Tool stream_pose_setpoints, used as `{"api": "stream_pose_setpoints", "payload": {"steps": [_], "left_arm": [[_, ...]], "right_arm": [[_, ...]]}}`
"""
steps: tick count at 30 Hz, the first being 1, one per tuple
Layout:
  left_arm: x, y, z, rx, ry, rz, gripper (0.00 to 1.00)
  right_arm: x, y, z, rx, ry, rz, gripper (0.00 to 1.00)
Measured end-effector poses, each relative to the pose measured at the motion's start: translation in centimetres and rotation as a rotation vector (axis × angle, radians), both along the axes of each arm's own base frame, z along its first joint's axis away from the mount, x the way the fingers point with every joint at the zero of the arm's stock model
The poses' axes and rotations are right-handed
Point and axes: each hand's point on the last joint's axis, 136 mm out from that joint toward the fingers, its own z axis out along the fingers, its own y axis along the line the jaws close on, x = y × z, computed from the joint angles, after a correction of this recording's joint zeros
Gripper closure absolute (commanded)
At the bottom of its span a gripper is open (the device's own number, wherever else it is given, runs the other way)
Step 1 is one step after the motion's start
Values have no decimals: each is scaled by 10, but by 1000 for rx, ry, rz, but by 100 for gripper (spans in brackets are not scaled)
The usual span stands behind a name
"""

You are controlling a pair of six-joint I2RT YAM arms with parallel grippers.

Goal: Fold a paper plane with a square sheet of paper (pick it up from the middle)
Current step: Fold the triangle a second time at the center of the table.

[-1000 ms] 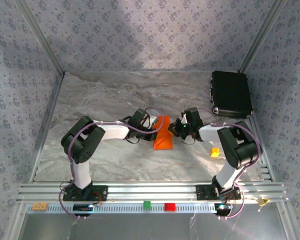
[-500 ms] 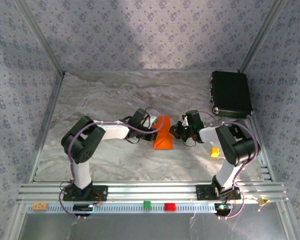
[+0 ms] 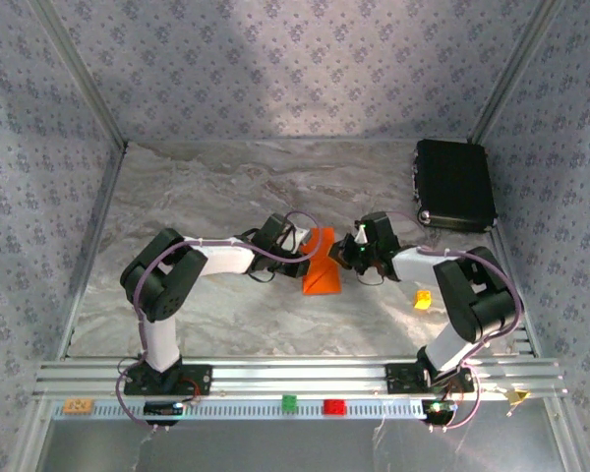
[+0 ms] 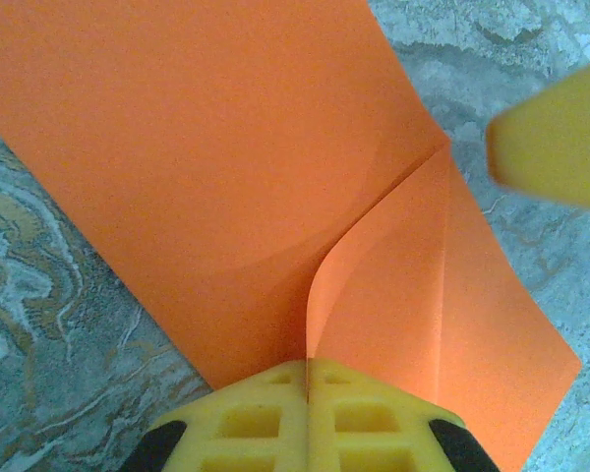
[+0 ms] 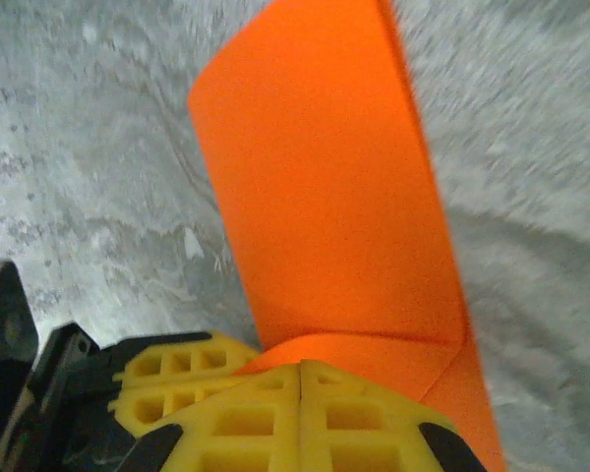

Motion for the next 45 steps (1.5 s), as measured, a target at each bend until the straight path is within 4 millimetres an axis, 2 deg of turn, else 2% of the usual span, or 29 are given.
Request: {"api": "stream_pose_setpoints", "payload": {"steps": [5, 13, 17, 22, 24, 27, 29, 32, 34, 37, 42, 45], "left_arm": [[0, 0, 0, 0, 0, 0, 95], [0, 0, 0, 0, 0, 0, 95], [0, 0, 0, 0, 0, 1, 92], [-1, -2, 2, -1, 7, 0, 79], [-2, -2, 4, 6, 18, 5, 70], [-2, 4, 10, 31, 30, 30, 62], [-2, 9, 16, 41, 35, 51, 60], [-2, 14, 31, 31, 35, 74, 65], [-3, 13, 43, 5, 34, 74, 75], [-9, 6, 52, -39, 62, 56, 84], [-21, -12, 59, -101, 131, -17, 88], [-27, -25, 54, -123, 176, -64, 88]], "right_arm": [[-12, 17, -10, 8, 25, 53, 98], [-17, 17, -29, -5, 75, 62, 99], [-18, 15, -33, -9, 71, 57, 100], [-18, 15, -32, 3, 52, 56, 100], [-17, 15, -32, 4, 52, 57, 100], [-17, 15, -32, 4, 52, 56, 100], [-17, 15, -32, 4, 52, 56, 100], [-17, 15, -32, 4, 51, 55, 100], [-17, 15, -32, 4, 51, 55, 100], [-17, 15, -32, 4, 51, 55, 100], [-17, 15, -32, 4, 51, 55, 100], [-17, 15, -32, 4, 51, 55, 100]]}}
